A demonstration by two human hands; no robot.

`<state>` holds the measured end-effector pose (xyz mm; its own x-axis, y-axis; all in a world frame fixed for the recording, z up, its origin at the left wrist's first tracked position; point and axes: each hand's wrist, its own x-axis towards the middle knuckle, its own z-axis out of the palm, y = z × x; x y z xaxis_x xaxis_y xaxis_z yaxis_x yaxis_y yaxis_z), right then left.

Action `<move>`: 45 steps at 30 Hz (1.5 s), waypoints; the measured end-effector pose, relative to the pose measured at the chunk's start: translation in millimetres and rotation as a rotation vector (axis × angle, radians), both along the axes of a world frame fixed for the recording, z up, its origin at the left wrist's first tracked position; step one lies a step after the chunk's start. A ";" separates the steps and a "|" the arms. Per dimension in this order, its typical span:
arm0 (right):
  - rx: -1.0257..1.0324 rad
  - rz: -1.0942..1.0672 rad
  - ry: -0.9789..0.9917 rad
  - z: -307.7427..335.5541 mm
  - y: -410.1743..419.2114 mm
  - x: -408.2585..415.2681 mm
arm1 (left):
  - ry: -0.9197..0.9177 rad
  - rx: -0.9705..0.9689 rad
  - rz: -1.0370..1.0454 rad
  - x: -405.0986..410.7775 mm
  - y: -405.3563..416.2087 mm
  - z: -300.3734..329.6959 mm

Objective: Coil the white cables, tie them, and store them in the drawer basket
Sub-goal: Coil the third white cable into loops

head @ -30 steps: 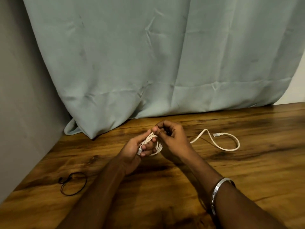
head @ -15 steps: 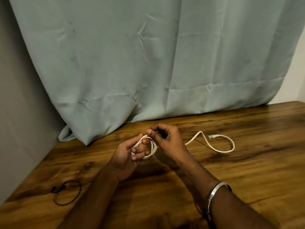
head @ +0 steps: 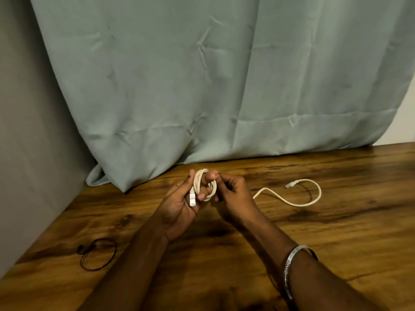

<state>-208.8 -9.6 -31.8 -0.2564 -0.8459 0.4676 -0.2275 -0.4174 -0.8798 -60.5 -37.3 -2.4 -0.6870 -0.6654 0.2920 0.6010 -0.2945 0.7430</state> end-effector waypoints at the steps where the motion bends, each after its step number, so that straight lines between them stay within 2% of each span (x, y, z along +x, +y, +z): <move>1: 0.026 -0.026 0.082 -2.0 -0.3 0.2 | 0.000 -0.032 0.042 -0.8 -1.5 -0.2; 4: 0.101 -0.041 0.447 -6.9 1.3 4.9 | -0.017 -0.120 0.215 -0.2 -12.5 -4.2; 6: 0.165 -0.026 0.697 -7.9 5.0 11.4 | -0.022 -0.099 0.365 2.8 -25.2 -9.5; 8: 0.208 -0.026 0.825 -4.4 10.2 17.6 | -0.051 -0.066 0.480 6.6 -38.7 -16.4; 12: 0.183 0.031 0.878 4.2 17.8 22.6 | -0.240 -0.157 0.718 11.0 -53.4 -28.3; 16: -0.041 -0.067 0.939 12.0 18.7 17.3 | -0.544 -0.404 0.849 9.5 -54.1 -37.1; 19: -0.118 -0.102 0.885 15.1 15.8 5.1 | -0.782 -0.622 0.766 7.6 -49.0 -41.2; 21: -0.101 -0.117 0.780 12.9 12.0 -5.3 | -0.809 -0.618 0.584 4.2 -41.4 -37.1; 26: -0.055 -0.029 0.416 7.3 7.9 -8.1 | -0.680 -0.276 0.269 0.5 -17.2 -17.0; 32: -0.059 0.041 0.139 7.2 4.0 -4.1 | -0.534 -0.135 0.204 4.3 -12.0 -8.7; 35: -0.053 0.005 0.229 4.8 1.0 -8.0 | -0.407 -0.026 0.177 4.2 -11.7 -5.3; 40: -0.051 -0.062 0.448 5.0 1.1 -8.3 | -0.262 0.078 0.245 3.5 -15.6 -4.6; 45: 0.064 -0.131 0.507 3.3 0.4 -9.2 | -0.060 0.238 0.284 5.8 -20.1 0.7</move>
